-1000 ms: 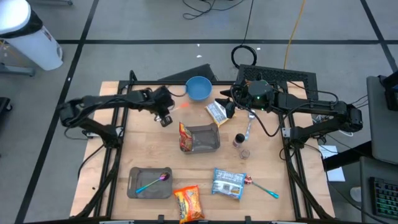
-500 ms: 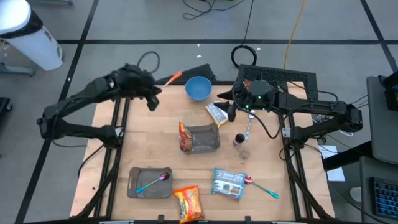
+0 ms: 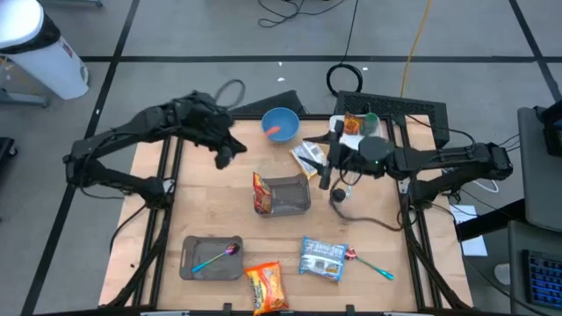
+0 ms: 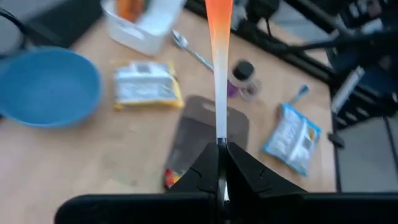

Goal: Pick & Place Food Item
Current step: Put the orange spoon into the bottom black bin

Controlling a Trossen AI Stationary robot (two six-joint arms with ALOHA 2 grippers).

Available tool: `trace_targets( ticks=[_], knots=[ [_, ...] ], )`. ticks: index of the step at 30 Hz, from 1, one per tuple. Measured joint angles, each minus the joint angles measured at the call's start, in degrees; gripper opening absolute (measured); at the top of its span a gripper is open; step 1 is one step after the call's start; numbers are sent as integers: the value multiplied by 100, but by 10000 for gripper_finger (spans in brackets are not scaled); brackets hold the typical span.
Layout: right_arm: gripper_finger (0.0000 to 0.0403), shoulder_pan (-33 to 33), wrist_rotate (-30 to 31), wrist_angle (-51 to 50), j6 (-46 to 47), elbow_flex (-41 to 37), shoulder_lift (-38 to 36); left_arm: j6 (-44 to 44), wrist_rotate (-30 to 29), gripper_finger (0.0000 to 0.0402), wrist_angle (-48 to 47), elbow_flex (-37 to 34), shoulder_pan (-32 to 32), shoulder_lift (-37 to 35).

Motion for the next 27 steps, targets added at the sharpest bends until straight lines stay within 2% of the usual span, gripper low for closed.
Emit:
trace_targets(
  ticks=[9,14,19,27],
  knots=[
    [226,110,12,-408,-707,0,35,-539,1368,12,535,0,-192,992],
    [226,110,-161,-868,-940,0,35,-851,1895,12,780,0,-194,1271],
    [226,108,-458,-1062,-954,0,35,-1020,2028,12,869,126,-192,1484],
    [226,108,-386,-1211,-959,2,35,-810,2037,11,402,813,-271,1884]
  ],
)
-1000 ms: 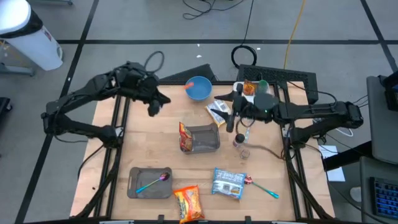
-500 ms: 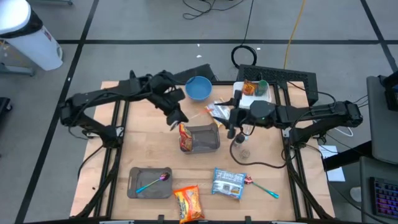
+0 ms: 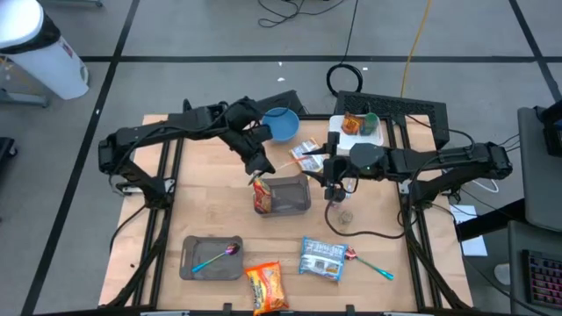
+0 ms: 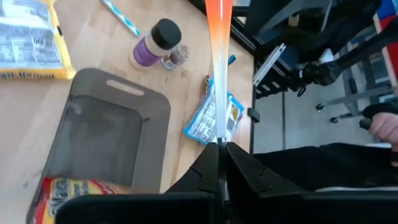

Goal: Pick & Place Food Item
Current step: Put the orange spoon into the bottom black bin

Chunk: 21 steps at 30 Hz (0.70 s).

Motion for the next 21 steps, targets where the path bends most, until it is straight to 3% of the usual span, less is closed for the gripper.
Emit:
trace_targets(
  ticks=[10,21],
  knots=[
    [215,-4,264,-149,79,0,0,144,20,14,-290,367,-120,263],
    [112,-4,242,-347,339,0,0,98,52,18,-302,367,-126,269]
  ],
)
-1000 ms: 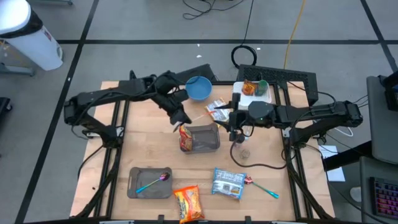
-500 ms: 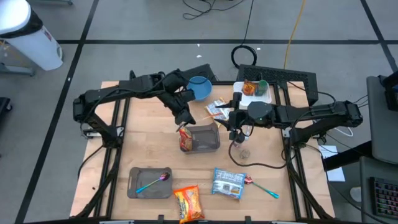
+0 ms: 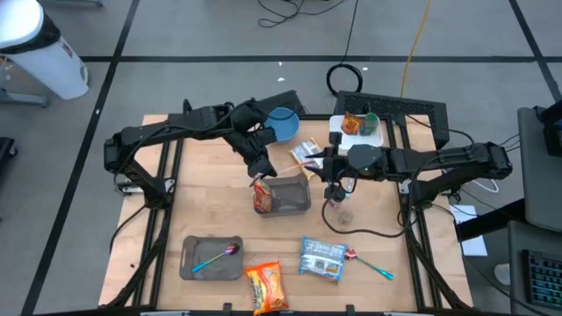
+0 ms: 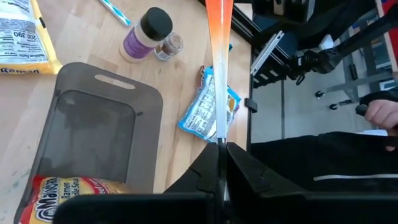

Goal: Pick & Place Food Item
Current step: Put the orange spoon into the bottom black bin

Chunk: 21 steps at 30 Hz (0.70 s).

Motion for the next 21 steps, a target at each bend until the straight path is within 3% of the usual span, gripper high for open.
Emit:
trace_targets(
  ticks=[9,21],
  knots=[
    [11,4,-83,-83,90,-3,2,44,1,11,-6,0,-31,-2],
    [3,7,-58,-80,240,-4,2,44,-7,25,28,0,-26,-7]
  ],
)
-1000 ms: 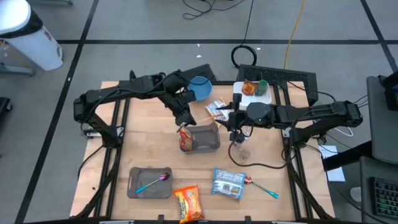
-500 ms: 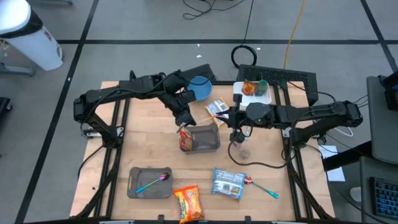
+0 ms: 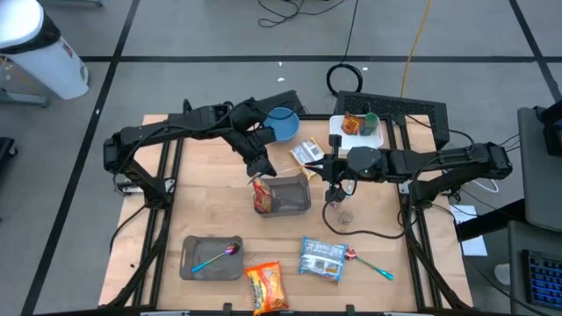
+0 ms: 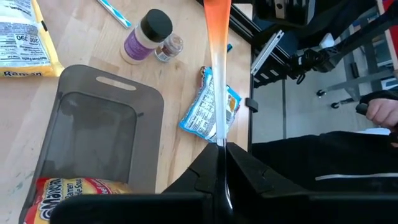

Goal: Pick & Place Food Item
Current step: Put the orange spoon into the bottom black bin

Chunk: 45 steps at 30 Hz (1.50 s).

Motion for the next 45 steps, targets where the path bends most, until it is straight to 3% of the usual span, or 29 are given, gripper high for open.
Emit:
trace_targets(
  ticks=[11,25,35,39,45],
  knots=[
    [1,-4,73,44,162,0,2,66,122,83,78,0,193,0],
    [0,-8,97,2,248,2,0,23,264,220,534,-2,620,-7],
    [0,-113,71,-2,783,4,0,-24,787,239,757,-13,1153,-273],
    [0,-136,65,-2,1006,4,0,207,412,239,779,-7,1400,-661],
    [0,-175,56,6,1679,4,0,687,-940,239,671,-2,1595,-1477]
  ],
)
